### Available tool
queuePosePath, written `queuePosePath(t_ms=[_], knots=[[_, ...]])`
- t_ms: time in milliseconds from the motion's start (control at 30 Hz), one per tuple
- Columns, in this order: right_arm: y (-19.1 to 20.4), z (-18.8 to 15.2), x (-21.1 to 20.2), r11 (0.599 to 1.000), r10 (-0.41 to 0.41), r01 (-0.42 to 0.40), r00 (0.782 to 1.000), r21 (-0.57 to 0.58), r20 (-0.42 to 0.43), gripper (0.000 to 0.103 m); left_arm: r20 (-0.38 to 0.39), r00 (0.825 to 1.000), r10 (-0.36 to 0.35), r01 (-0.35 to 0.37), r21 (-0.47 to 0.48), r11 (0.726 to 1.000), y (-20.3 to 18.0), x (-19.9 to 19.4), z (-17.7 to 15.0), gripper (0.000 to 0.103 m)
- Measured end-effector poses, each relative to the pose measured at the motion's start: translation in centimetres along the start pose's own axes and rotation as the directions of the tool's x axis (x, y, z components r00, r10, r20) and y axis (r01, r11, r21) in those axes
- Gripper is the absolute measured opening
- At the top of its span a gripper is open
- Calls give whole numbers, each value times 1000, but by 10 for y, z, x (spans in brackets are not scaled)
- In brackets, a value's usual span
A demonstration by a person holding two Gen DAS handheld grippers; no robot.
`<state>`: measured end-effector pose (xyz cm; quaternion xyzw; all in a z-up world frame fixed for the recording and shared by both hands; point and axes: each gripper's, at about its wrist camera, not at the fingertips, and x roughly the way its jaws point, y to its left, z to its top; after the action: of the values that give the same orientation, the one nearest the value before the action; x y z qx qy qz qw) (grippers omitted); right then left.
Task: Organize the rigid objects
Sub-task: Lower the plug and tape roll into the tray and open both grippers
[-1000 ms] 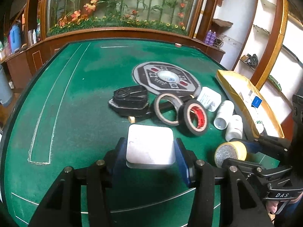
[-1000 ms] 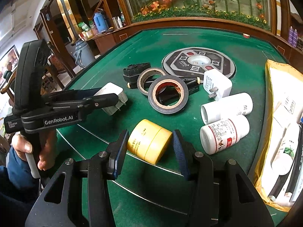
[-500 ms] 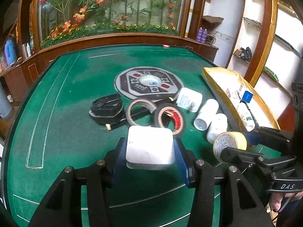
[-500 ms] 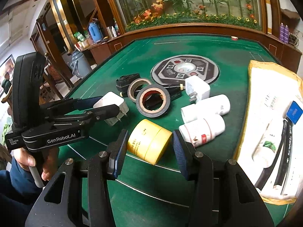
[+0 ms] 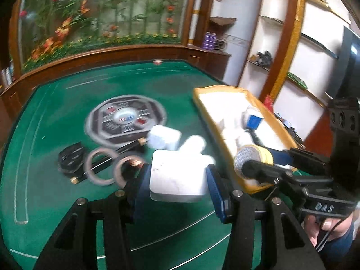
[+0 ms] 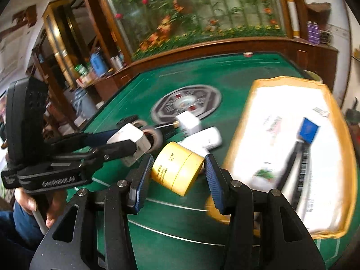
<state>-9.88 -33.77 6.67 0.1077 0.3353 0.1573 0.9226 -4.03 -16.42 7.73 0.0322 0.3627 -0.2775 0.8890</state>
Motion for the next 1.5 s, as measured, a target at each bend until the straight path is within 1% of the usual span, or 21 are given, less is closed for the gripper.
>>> queuePosePath(t_ms=[200, 267, 300, 367, 500, 533, 567, 667, 733, 767, 833, 967, 1100, 1167, 1300, 1367, 1433, 1500], knots=[[-47, 18, -25, 993, -85, 83, 996, 87, 18, 47, -26, 996, -85, 87, 52, 995, -44, 24, 21, 50], [-62, 28, -29, 987, -120, 118, 993, 110, 13, 47, -38, 993, -114, 116, 62, 991, -59, 36, 28, 50], [-62, 28, -29, 987, -120, 118, 993, 110, 13, 47, -44, 991, -126, 129, 63, 990, -66, 42, 31, 50], [-83, 45, -27, 980, -147, 148, 989, 132, -12, 47, -56, 988, -143, 147, 70, 987, -78, 52, 35, 50], [-106, 71, -12, 973, -177, 184, 982, 141, -60, 47, -67, 985, -157, 163, 86, 983, -95, 73, 48, 50], [-106, 71, -12, 973, -177, 184, 982, 141, -60, 47, -74, 985, -157, 163, 86, 983, -99, 80, 53, 50], [-117, 85, 0, 967, -189, 201, 978, 155, -88, 47, -78, 984, -160, 166, 85, 982, -101, 86, 56, 50], [-129, 103, 20, 959, -232, 248, 965, 134, -123, 47, -92, 980, -176, 183, 73, 980, -108, 103, 63, 50], [-135, 107, 28, 956, -237, 256, 962, 144, -138, 47, -105, 979, -174, 181, 63, 982, -111, 115, 64, 51], [-147, 114, 48, 956, -222, 250, 958, 152, -180, 47, -117, 978, -172, 179, 55, 982, -113, 123, 64, 50], [-157, 117, 67, 952, -232, 269, 946, 148, -227, 47, -130, 976, -173, 180, 38, 983, -113, 132, 63, 51], [-169, 114, 87, 950, -223, 273, 934, 151, -280, 46, -117, 978, -173, 178, 32, 984, -114, 136, 64, 51], [-173, 113, 92, 947, -243, 292, 924, 132, -295, 46, -111, 979, -170, 174, 25, 984, -115, 138, 66, 51], [-175, 114, 91, 945, -250, 299, 922, 134, -296, 46, -103, 978, -181, 184, 13, 983, -116, 139, 66, 51], [-180, 115, 88, 946, -239, 288, 930, 149, -279, 46, -107, 974, -200, 199, -16, 980, -115, 142, 65, 52], [-178, 115, 87, 946, -252, 296, 928, 134, -273, 46, -108, 974, -202, 201, -16, 979, -115, 141, 65, 52], [-178, 116, 83, 944, -256, 299, 930, 139, -264, 46, -109, 972, -210, 209, -21, 978, -115, 137, 66, 55], [-176, 117, 77, 946, -247, 288, 938, 147, -245, 47, -105, 971, -216, 213, -32, 976, -114, 134, 66, 57]])
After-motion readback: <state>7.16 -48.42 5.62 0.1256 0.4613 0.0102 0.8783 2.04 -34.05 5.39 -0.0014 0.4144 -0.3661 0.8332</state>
